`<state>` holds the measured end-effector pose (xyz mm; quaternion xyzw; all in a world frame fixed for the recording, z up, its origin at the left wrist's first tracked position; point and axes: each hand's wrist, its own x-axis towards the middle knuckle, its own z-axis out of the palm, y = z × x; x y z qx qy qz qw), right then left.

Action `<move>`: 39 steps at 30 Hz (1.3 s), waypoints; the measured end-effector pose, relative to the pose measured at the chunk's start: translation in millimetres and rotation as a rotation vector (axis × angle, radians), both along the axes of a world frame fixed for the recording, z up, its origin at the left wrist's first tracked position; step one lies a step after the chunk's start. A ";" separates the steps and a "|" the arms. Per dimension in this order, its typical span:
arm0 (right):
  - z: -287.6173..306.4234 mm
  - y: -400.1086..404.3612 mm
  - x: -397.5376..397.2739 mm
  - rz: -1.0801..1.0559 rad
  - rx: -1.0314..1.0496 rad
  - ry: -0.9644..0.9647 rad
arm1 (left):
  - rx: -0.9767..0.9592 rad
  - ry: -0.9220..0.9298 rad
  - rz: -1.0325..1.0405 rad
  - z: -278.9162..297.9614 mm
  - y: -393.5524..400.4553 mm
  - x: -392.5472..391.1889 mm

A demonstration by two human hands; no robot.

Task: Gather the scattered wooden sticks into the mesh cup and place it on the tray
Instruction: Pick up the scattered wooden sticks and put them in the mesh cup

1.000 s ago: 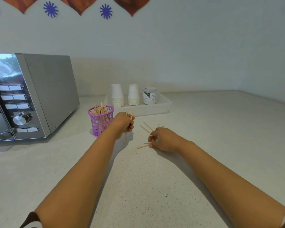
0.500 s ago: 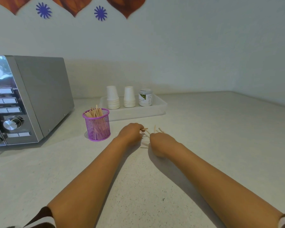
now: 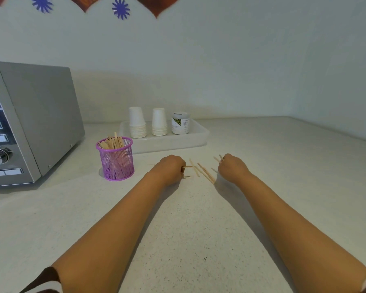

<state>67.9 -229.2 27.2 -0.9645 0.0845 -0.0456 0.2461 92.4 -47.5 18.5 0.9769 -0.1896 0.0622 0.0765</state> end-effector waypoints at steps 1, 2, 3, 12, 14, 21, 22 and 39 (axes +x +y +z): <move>-2.2 2.4 -0.5 0.006 -0.009 -0.016 | 0.007 0.008 0.008 0.4 -0.1 -0.1; -4.5 5.3 -1.7 0.015 -0.031 -0.017 | 0.007 0.015 0.023 0.4 -0.4 -0.7; -7.2 8.1 -2.1 0.024 -0.071 -0.015 | 0.002 0.018 0.042 0.2 -0.3 -1.2; -5.8 19.7 -3.0 -0.046 -0.255 -0.014 | -0.024 0.094 0.100 15.1 7.2 -4.0; -3.7 23.8 -5.1 -0.071 -0.304 -0.004 | -0.006 0.130 0.122 14.3 7.8 -3.0; -5.2 30.7 -11.0 -0.027 -0.435 0.031 | -0.018 0.088 0.159 9.1 3.9 -4.7; -5.8 30.7 -11.0 -0.025 -0.437 0.037 | -0.004 0.084 0.166 9.4 2.8 -4.8; -11.3 30.1 -8.2 -0.005 -0.447 -0.034 | 0.106 0.171 0.218 4.9 -2.3 -7.9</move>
